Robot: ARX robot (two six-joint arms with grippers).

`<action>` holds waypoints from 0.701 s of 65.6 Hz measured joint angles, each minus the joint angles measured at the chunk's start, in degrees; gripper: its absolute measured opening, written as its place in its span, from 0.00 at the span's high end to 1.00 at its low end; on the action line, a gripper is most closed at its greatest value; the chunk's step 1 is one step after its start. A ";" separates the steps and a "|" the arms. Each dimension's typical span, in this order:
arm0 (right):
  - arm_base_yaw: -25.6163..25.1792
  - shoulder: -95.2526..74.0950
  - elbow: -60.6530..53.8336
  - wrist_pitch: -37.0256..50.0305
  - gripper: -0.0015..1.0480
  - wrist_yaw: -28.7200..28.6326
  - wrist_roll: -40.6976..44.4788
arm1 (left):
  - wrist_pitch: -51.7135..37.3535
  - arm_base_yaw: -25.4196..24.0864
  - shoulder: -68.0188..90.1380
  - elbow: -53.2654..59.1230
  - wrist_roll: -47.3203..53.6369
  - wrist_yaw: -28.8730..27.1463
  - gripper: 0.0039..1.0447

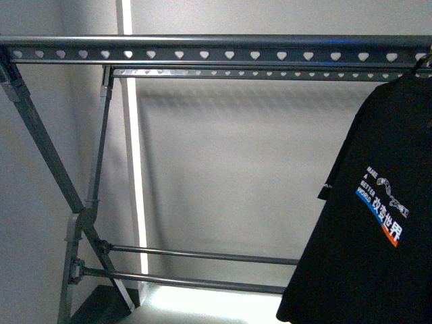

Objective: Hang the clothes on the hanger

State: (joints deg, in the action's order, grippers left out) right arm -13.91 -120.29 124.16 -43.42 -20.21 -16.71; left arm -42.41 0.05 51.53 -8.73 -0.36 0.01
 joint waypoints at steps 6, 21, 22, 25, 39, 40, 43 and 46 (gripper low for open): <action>-0.44 -1.36 2.32 -0.55 0.92 0.55 -1.03 | 1.05 0.00 -2.36 1.27 0.00 0.00 0.97; -0.87 -3.45 3.52 0.04 0.92 2.40 -2.16 | 4.98 0.00 -9.11 4.11 0.02 0.00 0.97; -0.87 -3.52 3.52 0.15 0.92 2.47 -2.16 | 5.18 0.00 -9.44 4.20 0.02 0.00 0.97; -0.85 -3.78 3.52 0.52 0.92 2.69 -2.16 | 5.97 0.00 -10.67 4.59 0.02 0.00 0.97; 0.17 -3.93 -0.96 4.94 0.93 4.68 -2.14 | 7.91 0.00 -16.17 7.67 0.04 0.00 0.97; 0.31 -3.72 -1.95 5.38 0.93 4.74 -2.10 | 8.33 0.00 -16.61 7.67 0.07 -0.04 0.97; 0.79 -3.15 -4.59 6.49 0.93 4.83 -1.97 | 10.21 0.00 -18.75 7.67 0.07 -0.02 0.97; 1.38 -2.32 -7.91 7.93 0.93 5.14 -1.90 | 12.24 0.00 -21.03 7.69 0.07 -0.02 0.97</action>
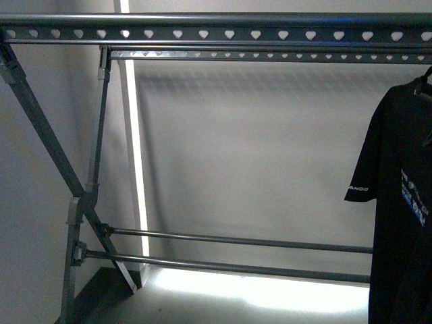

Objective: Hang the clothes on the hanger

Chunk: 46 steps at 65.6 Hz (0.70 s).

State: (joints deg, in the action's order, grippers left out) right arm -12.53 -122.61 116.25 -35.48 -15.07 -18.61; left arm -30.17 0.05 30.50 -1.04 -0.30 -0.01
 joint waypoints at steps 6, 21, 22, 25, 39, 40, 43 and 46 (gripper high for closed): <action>0.94 0.04 -0.74 -0.22 0.93 0.17 0.04 | 3.76 0.00 -4.15 0.00 0.00 0.00 0.97; 1.62 1.81 -7.26 4.22 0.93 -0.39 1.77 | 11.91 0.00 -12.46 0.00 0.00 0.00 0.97; 1.66 2.12 -7.80 4.55 0.93 -0.59 1.92 | 12.31 0.00 -12.94 0.00 0.00 0.00 0.97; 1.70 2.84 -8.87 5.20 0.93 -0.72 2.40 | 13.22 -0.02 -13.88 0.00 0.00 0.00 0.97; 2.32 8.33 -13.77 7.76 0.93 -3.65 4.98 | 16.61 -0.02 -17.22 0.00 0.02 0.02 0.97; 2.40 8.92 -14.05 7.87 0.93 -4.11 5.33 | 16.94 0.00 -17.53 0.00 0.02 0.02 0.97; 2.49 9.90 -14.32 7.89 0.93 -4.35 6.08 | 17.55 0.00 -18.19 0.00 0.00 0.00 0.97; 2.58 10.64 -14.29 7.80 0.93 -4.63 6.80 | 18.16 0.00 -18.75 0.00 0.00 0.00 0.97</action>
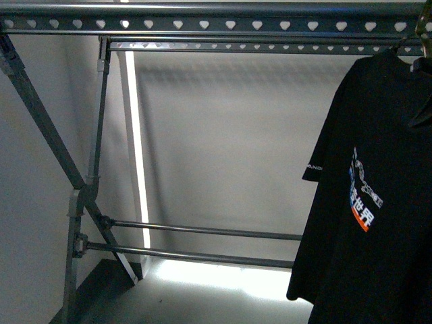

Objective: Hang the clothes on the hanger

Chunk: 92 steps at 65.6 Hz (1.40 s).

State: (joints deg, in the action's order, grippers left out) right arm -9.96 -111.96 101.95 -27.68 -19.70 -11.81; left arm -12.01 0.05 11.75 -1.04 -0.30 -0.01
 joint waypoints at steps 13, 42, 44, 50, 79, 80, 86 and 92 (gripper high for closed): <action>-0.22 -2.36 7.87 -5.73 0.93 0.07 1.29 | 6.75 0.00 -5.44 0.00 0.04 0.02 0.97; -0.79 -28.06 50.18 -26.91 0.93 3.58 -1.99 | 11.78 0.00 -11.50 0.00 0.13 0.02 0.97; -0.79 -29.05 51.80 -27.65 0.93 3.58 -1.99 | 11.78 -0.02 -11.47 0.00 0.13 0.02 0.97; -0.79 -31.47 56.15 -29.48 0.93 3.80 -2.71 | 11.78 0.00 -11.50 0.00 0.13 0.02 0.97; -2.82 -31.21 51.45 -22.82 0.93 5.60 -5.33 | 11.78 0.00 -11.52 0.00 0.13 0.02 0.97; -2.89 -29.16 46.69 -19.91 0.93 5.62 -5.38 | 11.78 0.00 -11.52 0.00 0.13 0.00 0.97; -2.91 -23.30 32.81 -13.64 0.93 6.19 -4.83 | 11.78 -0.02 -11.52 0.00 0.13 0.02 0.97; -2.89 -20.37 26.49 -10.14 0.93 6.38 -4.81 | 11.78 0.00 -11.54 0.00 0.13 0.02 0.97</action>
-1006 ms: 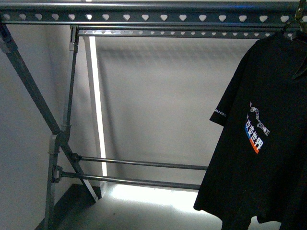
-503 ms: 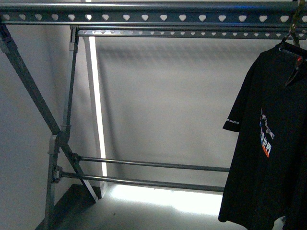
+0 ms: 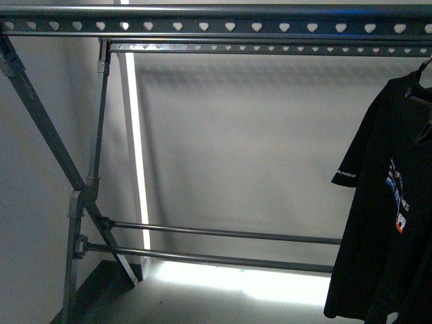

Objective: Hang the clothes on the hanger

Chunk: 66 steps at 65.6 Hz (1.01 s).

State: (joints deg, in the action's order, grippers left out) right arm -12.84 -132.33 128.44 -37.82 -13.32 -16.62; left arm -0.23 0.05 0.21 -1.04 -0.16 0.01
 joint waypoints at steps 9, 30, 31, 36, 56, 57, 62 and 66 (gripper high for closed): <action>0.00 3.23 -5.01 2.19 0.93 -0.02 0.33 | 0.00 0.00 0.02 0.00 0.00 0.00 0.97; 0.00 4.04 -7.93 4.85 0.75 -0.72 0.35 | 0.00 0.00 0.00 0.00 0.00 -0.02 0.97; 0.02 4.28 -8.81 5.53 0.71 -0.98 0.33 | 0.00 0.00 0.00 0.00 0.00 -0.02 0.97; 0.24 5.86 -12.94 9.53 0.60 -1.97 0.11 | 0.00 0.00 0.00 0.00 0.00 0.00 0.97; 0.90 31.63 -48.74 43.10 0.09 3.76 6.73 | 0.00 -0.02 0.00 0.00 0.00 0.00 0.97; 0.87 32.96 -50.25 44.52 0.08 4.22 7.43 | 0.00 0.00 0.00 0.00 0.00 0.00 0.97; 0.70 43.76 -61.61 54.47 0.07 5.18 9.90 | 0.00 -0.02 0.00 0.00 0.00 -0.02 0.97; 0.44 55.41 -73.05 62.23 0.07 4.79 11.10 | 0.00 0.00 0.00 0.00 0.00 0.00 0.97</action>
State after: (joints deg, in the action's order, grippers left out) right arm -12.40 -76.93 55.40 24.40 -8.54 -5.52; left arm -0.23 0.05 0.21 -1.04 -0.16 0.01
